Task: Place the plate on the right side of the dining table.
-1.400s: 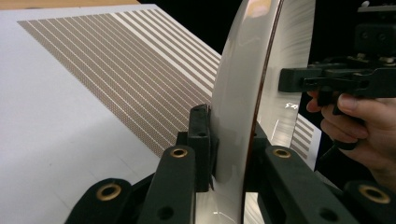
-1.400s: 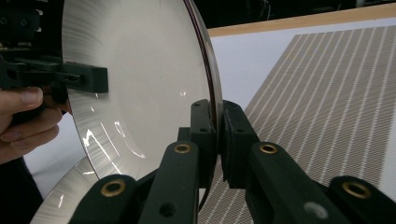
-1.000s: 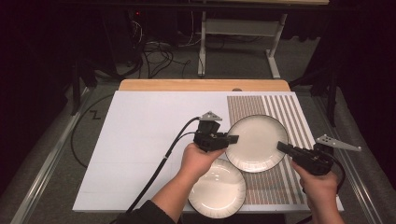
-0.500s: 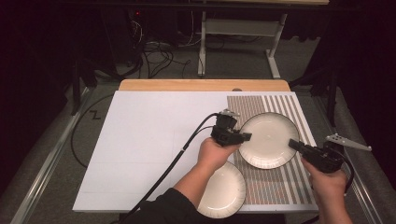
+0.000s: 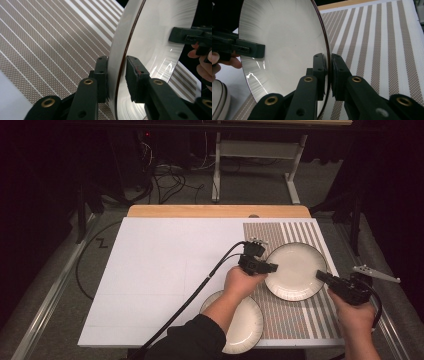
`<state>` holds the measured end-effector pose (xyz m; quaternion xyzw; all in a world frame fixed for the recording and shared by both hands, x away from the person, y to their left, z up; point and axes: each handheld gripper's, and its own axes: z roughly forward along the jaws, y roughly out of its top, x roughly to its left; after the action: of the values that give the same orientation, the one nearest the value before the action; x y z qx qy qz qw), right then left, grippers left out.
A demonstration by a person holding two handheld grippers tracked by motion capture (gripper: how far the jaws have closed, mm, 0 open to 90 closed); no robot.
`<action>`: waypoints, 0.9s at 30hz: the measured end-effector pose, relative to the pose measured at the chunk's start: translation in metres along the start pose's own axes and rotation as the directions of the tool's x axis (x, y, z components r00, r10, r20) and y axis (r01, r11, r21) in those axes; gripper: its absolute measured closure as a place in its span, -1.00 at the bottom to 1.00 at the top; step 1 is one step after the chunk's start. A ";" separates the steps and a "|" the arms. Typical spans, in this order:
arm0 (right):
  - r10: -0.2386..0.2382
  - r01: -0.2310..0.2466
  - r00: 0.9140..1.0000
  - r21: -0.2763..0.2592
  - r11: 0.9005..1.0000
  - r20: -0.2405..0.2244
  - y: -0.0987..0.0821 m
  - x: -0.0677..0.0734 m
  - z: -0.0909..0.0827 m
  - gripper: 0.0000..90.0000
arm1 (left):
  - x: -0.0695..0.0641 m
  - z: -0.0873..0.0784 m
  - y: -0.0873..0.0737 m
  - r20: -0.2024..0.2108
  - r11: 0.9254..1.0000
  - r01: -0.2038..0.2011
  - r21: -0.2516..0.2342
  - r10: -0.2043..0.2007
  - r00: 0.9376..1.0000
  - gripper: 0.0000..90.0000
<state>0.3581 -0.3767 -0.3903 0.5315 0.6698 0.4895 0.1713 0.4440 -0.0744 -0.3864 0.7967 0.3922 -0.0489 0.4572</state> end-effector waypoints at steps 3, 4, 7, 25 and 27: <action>-0.004 0.003 1.000 0.005 1.000 0.011 -0.002 -0.002 0.001 0.90 | 0.001 0.004 0.000 -0.001 1.000 0.007 0.011 -0.007 1.000 0.57; 0.000 0.000 1.000 0.008 1.000 0.011 -0.003 -0.003 0.001 0.90 | 0.001 0.005 -0.001 -0.001 1.000 0.010 0.015 -0.010 1.000 0.57; -0.002 0.002 1.000 0.017 1.000 0.015 -0.005 -0.004 0.003 0.90 | 0.002 0.007 -0.001 -0.007 0.999 0.015 0.028 -0.015 1.000 0.56; -0.013 0.012 1.000 0.020 1.000 0.015 -0.008 -0.006 0.004 0.91 | 0.003 0.012 0.001 -0.027 0.998 0.054 0.022 -0.053 0.998 0.26; -0.023 0.022 0.999 0.026 0.999 0.036 -0.008 -0.004 0.005 0.89 | 0.003 0.007 0.002 -0.044 0.999 0.035 0.001 -0.035 0.998 0.14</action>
<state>0.3586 -0.3780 -0.4005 0.5350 0.6788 0.4691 0.1819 0.4498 -0.0785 -0.3901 0.7909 0.4161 -0.0396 0.4470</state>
